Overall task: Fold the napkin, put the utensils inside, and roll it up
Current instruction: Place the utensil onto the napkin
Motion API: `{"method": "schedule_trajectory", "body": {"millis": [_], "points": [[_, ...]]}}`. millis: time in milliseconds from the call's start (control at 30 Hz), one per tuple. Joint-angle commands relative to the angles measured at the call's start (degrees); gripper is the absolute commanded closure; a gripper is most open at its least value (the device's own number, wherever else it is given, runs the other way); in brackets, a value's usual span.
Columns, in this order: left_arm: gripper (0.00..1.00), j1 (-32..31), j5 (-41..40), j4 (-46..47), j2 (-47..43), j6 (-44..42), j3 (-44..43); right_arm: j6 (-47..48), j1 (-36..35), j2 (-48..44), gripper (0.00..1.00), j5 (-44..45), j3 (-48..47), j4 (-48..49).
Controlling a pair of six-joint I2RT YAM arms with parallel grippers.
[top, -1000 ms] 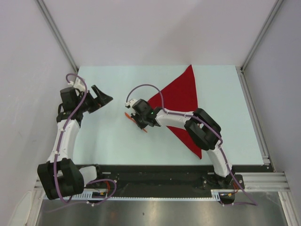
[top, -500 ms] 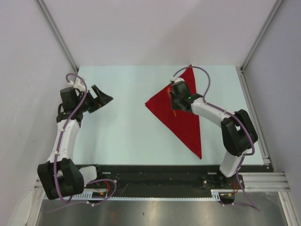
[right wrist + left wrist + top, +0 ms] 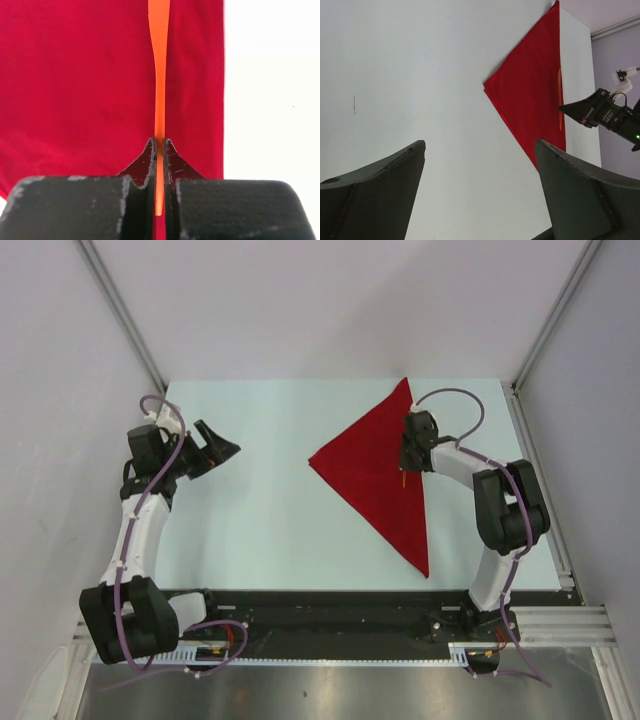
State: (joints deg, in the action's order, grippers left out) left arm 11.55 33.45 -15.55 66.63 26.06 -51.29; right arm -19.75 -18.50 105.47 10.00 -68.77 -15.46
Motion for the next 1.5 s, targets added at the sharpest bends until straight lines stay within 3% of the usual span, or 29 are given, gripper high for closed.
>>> {"method": "schedule_trajectory", "body": {"millis": [0,700,733,867,967,1133,1233,1467], "points": [[0.05,0.49,1.27,1.31,-0.89,0.74,0.66,0.41,1.89,1.75,1.00,-1.90,-0.40,2.98],[0.05,0.58,1.97,1.75,-0.45,1.09,0.84,7.79,5.14,7.12,1.00,-5.69,-4.97,-0.97],[0.05,0.49,1.97,1.75,-0.45,1.09,0.84,7.79,5.14,7.12,0.97,-5.78,-5.05,-1.06],[0.05,0.40,2.23,1.84,-0.36,1.18,0.84,8.67,4.88,4.85,0.60,-7.45,-4.71,-1.32],[0.05,0.40,2.76,2.19,-0.45,1.36,0.84,10.43,3.65,0.20,0.44,-13.68,-3.30,-0.36],[0.05,0.40,2.50,2.10,-0.80,1.09,1.01,10.18,-3.45,-9.65,0.32,-12.56,-1.63,-7.02],[0.05,0.40,2.76,2.45,-1.06,1.27,1.10,5.09,-5.58,-17.73,0.32,-10.00,2.84,-13.26],[0.05,-0.65,3.99,3.42,-1.94,2.24,1.72,-19.95,-6.55,-42.25,0.33,-5.17,27.09,-25.20]]}}
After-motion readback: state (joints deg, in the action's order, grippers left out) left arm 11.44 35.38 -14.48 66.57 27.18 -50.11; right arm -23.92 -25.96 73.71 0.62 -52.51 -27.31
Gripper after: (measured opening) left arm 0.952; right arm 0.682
